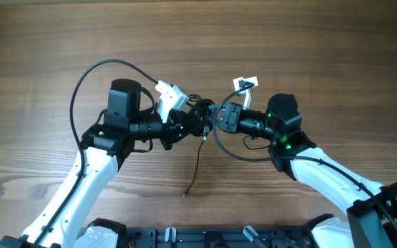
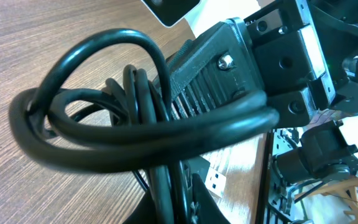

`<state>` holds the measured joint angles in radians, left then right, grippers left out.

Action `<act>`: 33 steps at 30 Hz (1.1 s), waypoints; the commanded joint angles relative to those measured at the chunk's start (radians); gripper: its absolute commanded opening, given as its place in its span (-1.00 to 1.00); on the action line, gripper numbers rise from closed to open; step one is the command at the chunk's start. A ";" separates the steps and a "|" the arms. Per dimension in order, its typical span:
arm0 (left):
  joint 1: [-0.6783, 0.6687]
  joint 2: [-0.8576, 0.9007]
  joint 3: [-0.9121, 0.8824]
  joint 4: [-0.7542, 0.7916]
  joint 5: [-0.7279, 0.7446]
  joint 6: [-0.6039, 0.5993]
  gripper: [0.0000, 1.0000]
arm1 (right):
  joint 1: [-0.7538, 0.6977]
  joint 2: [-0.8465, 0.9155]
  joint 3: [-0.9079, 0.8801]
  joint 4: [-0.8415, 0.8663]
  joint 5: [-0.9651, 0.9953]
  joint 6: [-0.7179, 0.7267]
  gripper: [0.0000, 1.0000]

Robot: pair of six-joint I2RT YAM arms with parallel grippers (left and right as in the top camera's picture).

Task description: Untangle cables

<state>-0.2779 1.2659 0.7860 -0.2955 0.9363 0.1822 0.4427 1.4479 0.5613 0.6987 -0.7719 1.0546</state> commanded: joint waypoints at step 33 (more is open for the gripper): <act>0.033 -0.009 0.003 -0.106 0.095 0.185 -0.92 | -0.122 0.002 0.018 0.224 -0.303 -0.094 0.68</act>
<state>-0.2081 1.2659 0.7853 -0.4042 0.9977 0.3386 0.2550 1.4487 0.5663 0.9283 -1.1648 0.9947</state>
